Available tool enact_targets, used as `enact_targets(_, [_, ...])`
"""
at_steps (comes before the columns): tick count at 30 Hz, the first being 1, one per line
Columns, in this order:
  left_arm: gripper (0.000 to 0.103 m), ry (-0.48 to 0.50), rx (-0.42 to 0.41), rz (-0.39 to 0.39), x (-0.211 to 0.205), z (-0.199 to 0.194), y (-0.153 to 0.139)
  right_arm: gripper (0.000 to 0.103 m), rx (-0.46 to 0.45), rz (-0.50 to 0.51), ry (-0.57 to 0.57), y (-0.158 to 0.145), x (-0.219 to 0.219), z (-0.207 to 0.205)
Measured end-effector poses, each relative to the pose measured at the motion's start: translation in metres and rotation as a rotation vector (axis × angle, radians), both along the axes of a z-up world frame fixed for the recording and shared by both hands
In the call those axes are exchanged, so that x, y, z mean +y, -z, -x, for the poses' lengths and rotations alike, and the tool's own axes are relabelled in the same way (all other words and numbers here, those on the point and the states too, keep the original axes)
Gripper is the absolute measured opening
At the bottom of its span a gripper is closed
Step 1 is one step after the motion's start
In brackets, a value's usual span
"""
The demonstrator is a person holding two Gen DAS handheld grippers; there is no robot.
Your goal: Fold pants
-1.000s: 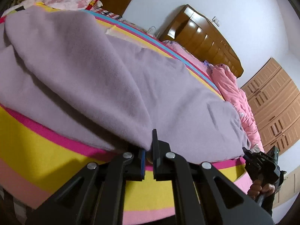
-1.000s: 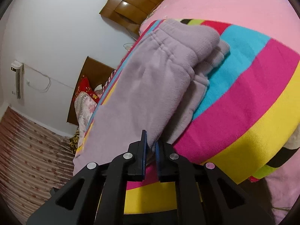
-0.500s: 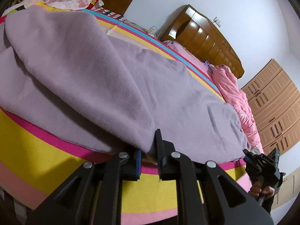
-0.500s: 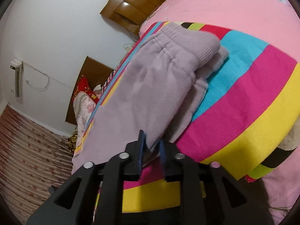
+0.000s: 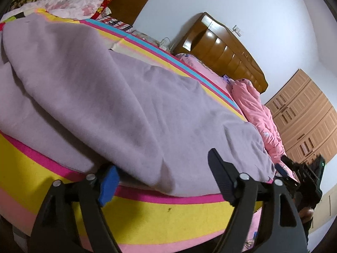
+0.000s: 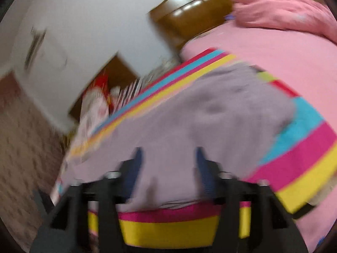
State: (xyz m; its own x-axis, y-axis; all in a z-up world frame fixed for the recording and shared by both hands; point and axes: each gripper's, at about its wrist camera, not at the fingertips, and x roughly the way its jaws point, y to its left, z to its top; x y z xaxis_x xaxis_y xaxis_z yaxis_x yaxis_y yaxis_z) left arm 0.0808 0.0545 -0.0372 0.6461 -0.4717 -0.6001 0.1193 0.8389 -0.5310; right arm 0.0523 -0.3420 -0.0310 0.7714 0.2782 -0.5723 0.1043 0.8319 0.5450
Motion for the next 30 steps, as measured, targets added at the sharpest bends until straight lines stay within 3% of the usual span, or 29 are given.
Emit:
enact_targets(4, [0.088, -0.031, -0.005, -0.007, 0.012, 0.003, -0.003, 0.059, 0.144, 0.113, -0.055, 0.027, 0.027, -0.029])
enact_targets(5, [0.089, -0.044, -0.008, -0.004, 0.018, 0.004, -0.003, 0.058, 0.141, 0.142, -0.066, 0.030, 0.027, -0.026])
enact_targets(7, [0.089, -0.076, -0.007, 0.021, 0.034, 0.006, -0.002, 0.056, 0.181, 0.216, -0.093, 0.027, 0.030, -0.028])
enact_targets(11, [0.090, -0.118, 0.004, 0.071, 0.054, 0.002, -0.001, 0.056, 0.266, 0.218, -0.039, 0.020, 0.026, -0.028])
enact_targets(13, [0.092, -0.131, 0.005, 0.102, 0.062, -0.002, -0.001, 0.057, 0.277, 0.273, -0.006, 0.004, 0.042, -0.035])
enact_targets(15, [0.094, -0.150, -0.009, 0.103, 0.068, -0.004, 0.000, 0.057, 0.186, 0.297, -0.082, -0.018, 0.073, -0.050])
enact_targets(21, [0.094, -0.256, -0.067, 0.019, 0.108, -0.001, -0.011, 0.057, -0.067, 0.355, -0.529, -0.053, 0.230, -0.121])
enact_targets(23, [0.095, -0.363, -0.070, -0.006, 0.147, 0.003, -0.018, 0.057, -0.105, 0.382, -0.637, -0.055, 0.280, -0.142])
enact_targets(25, [0.095, -0.433, -0.064, 0.050, 0.198, 0.006, -0.019, 0.057, -0.126, 0.365, -0.741, -0.054, 0.322, -0.158])
enact_targets(28, [0.095, -0.637, 0.041, -0.022, 0.270, 0.006, -0.019, 0.057, -0.141, 0.289, -0.918, -0.050, 0.392, -0.176])
enact_targets(30, [0.095, -0.667, 0.021, 0.013, 0.304, 0.010, -0.021, 0.057, -0.135, 0.224, -1.054, -0.045, 0.439, -0.187])
